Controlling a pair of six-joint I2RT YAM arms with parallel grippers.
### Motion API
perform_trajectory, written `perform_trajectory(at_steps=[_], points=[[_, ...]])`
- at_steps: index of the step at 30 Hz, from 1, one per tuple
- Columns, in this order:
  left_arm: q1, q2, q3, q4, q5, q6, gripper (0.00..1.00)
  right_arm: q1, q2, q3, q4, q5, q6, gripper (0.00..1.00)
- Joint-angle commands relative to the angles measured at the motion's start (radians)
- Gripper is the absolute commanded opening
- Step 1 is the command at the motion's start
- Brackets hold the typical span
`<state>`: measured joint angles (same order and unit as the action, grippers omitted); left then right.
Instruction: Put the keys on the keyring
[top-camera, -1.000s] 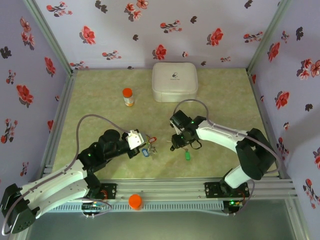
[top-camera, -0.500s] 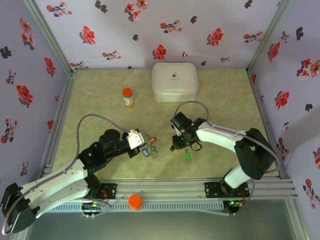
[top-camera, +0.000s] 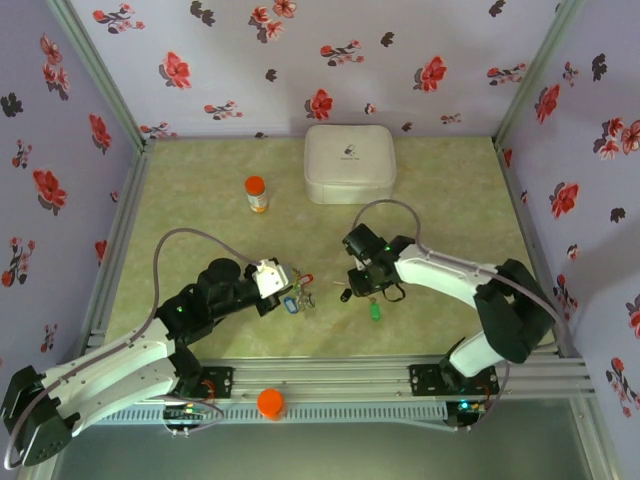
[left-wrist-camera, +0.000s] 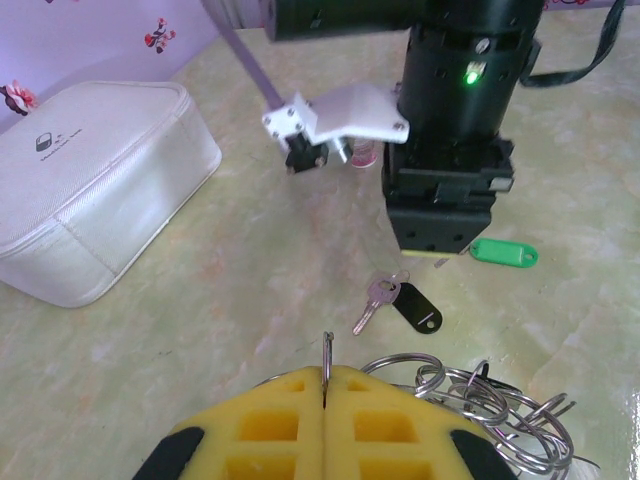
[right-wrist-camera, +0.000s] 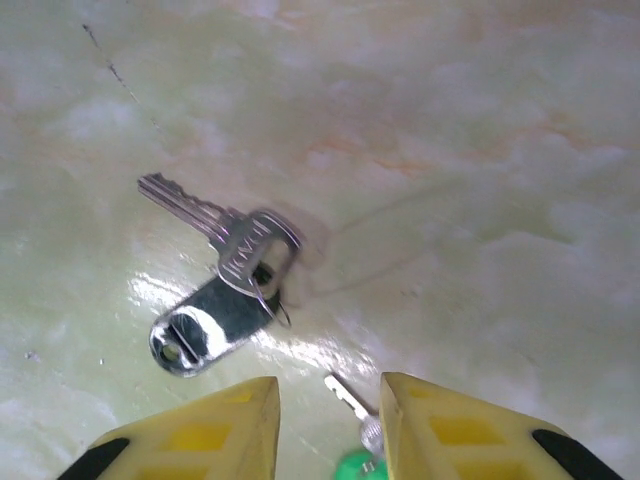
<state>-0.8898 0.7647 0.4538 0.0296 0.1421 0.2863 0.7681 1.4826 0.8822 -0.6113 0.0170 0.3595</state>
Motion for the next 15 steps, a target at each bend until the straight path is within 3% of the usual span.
perform_trajectory(at_steps=[1,11,15], points=[[0.006,0.002,0.012,0.053,0.018,-0.004,0.00,0.020,-0.053,-0.045,-0.097,0.062,0.104,0.34],[0.005,-0.011,0.016,0.049,0.021,-0.007,0.00,0.080,-0.018,-0.028,-0.146,0.141,0.458,0.36],[0.005,-0.002,0.009,0.062,0.021,-0.003,0.00,0.111,0.013,-0.024,-0.131,0.160,0.501,0.35]])
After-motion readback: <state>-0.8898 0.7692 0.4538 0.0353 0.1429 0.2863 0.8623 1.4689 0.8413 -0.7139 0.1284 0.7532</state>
